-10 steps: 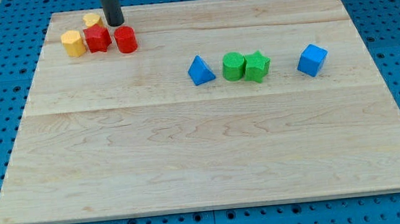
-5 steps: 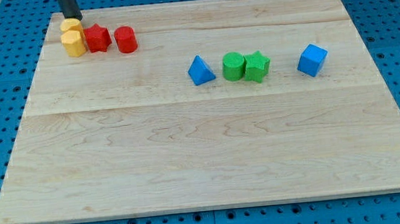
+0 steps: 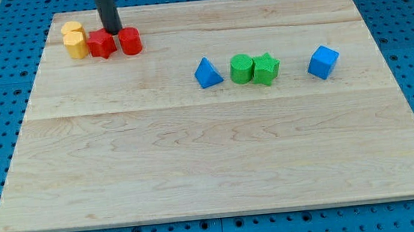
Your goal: Place the yellow heart towards the top left side of the yellow hexagon
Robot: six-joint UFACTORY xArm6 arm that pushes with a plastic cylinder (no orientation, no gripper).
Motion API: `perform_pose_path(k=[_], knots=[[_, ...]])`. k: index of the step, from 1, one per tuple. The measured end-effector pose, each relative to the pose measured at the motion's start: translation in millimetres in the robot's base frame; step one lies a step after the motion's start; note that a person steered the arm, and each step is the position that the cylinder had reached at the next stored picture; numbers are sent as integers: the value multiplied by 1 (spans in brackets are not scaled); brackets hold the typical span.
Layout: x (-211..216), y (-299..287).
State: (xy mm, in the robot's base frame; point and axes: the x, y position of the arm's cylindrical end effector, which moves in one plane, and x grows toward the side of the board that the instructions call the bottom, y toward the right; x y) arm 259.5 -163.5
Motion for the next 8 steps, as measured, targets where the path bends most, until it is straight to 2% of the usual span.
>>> perform_pose_path(k=[1,2,3,4,5,6,8], knots=[[-6,13],[-57,40],[-68,34],[-67,-33],[-56,-138],[-50,-142],[10,-124]])
